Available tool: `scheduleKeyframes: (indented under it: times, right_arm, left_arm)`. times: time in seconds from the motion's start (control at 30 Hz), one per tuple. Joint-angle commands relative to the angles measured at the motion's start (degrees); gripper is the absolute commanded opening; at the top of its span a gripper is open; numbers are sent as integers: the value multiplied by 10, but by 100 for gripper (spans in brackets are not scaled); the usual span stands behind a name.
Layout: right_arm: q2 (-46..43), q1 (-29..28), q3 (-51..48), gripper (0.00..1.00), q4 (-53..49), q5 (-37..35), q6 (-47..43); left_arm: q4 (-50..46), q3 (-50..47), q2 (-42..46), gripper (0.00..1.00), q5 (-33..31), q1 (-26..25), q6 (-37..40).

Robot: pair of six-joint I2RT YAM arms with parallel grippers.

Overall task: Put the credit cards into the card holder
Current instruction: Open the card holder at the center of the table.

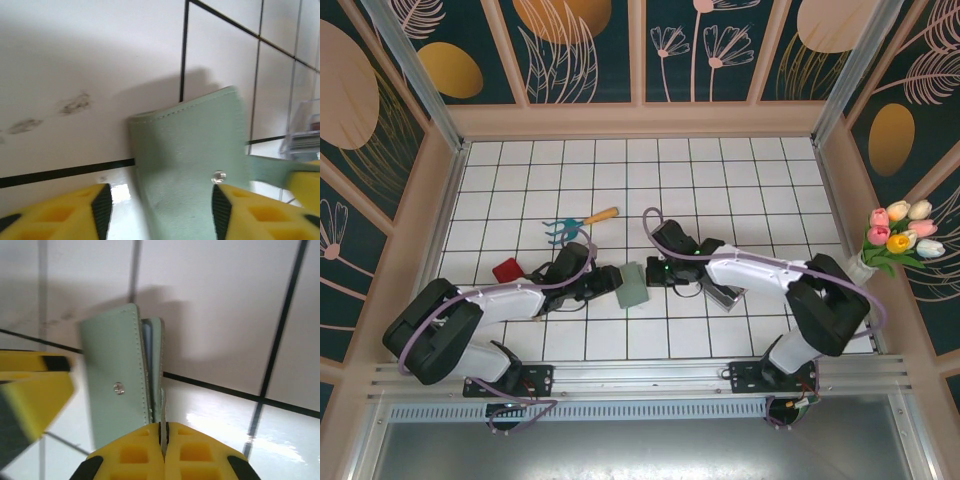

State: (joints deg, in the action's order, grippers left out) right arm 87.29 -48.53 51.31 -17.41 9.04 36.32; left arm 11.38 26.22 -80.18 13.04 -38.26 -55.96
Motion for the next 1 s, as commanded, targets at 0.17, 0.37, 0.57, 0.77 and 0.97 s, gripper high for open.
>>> scheduleKeyframes:
  times: [0.17,0.37,0.57,0.77,0.97]
  right_arm:
    - [-35,7,5,0,47,103,-7]
    - [-38,9,8,0,54,116,-8]
    - [-43,9,4,0,79,140,2]
    - [-39,11,7,0,73,137,5]
    - [-42,12,3,0,71,128,10]
  left_arm:
    - [-49,41,53,80,-15,-13,-8]
    - [-57,57,59,83,-22,-13,0]
    - [-64,66,25,81,-8,-13,11]
    - [-90,73,15,72,-22,-13,20]
    - [-99,65,17,61,-33,-13,23]
